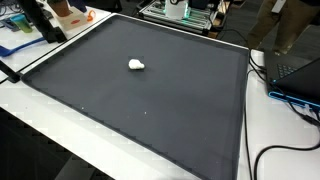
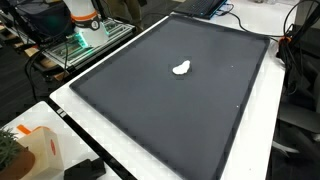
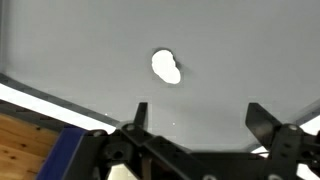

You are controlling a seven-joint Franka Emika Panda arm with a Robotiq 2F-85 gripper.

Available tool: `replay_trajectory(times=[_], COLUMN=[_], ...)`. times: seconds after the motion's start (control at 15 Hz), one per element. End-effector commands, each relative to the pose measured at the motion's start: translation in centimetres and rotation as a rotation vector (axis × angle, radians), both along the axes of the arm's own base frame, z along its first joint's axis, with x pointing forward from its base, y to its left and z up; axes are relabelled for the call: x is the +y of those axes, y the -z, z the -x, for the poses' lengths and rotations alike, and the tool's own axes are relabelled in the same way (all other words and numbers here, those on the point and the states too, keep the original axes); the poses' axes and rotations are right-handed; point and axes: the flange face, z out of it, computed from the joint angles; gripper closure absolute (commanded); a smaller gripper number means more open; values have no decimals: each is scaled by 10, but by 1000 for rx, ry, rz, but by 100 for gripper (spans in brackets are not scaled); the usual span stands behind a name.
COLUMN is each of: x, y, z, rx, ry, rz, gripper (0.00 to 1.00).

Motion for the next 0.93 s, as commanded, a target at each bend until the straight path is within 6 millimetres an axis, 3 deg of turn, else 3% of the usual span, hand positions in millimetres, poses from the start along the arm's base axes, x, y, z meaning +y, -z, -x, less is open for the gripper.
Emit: replay_trajectory(times=[0.0,0.13,0.27,0.53,0.87], x=[-15,-9,-13,-14,-15], y=[-11,1,-9,-10,55], z=[9,10,13,12,-8], rx=[-145,-162,-158,-158,-22], ry=[59,113,80,80,120], rz=[-18,1,-7,-11,-52], gripper=[0,0,0,0,0])
